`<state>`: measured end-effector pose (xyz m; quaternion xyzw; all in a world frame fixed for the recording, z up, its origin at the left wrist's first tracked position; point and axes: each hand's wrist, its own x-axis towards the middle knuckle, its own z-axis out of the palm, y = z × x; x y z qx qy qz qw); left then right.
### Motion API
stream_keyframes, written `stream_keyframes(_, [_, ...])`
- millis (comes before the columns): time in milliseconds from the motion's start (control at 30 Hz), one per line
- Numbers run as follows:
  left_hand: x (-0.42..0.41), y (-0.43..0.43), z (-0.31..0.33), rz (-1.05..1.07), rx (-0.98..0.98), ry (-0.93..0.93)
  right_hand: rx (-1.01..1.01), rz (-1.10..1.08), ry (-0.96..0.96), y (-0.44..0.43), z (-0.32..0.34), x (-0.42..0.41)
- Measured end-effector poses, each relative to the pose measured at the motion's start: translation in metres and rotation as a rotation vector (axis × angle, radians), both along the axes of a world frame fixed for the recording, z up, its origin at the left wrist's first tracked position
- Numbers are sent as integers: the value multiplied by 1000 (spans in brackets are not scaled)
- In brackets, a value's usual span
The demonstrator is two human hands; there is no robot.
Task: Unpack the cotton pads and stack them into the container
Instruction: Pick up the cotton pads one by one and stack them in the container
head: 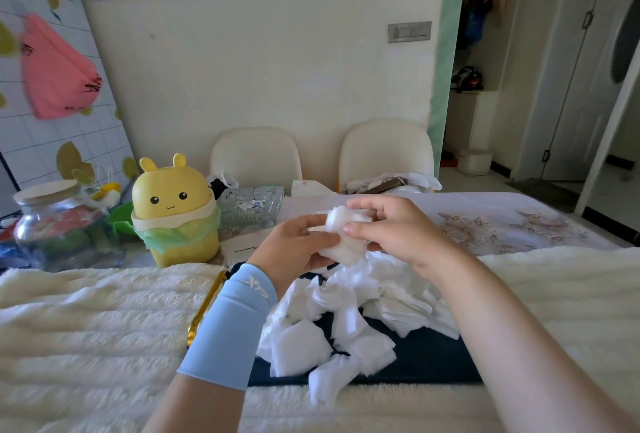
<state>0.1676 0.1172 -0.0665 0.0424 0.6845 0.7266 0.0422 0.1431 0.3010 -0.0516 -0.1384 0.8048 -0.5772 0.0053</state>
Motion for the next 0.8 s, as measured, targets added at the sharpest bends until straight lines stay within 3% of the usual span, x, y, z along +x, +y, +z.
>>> stream_keyframes(200, [-18,9,16,59,-178,125,18,172,-167,14,19,-12])
stream_keyframes(467, [-90,33,60,37,-444,244,70,138,-230,39,60,-77])
stream_keyframes(633, [-135,48,50,58,-963,256,316,-179,-166,53,41,-125])
stream_keyframes(800, [-165,65,22,-94,-1411,79,504,-240,-215,46,13,-147])
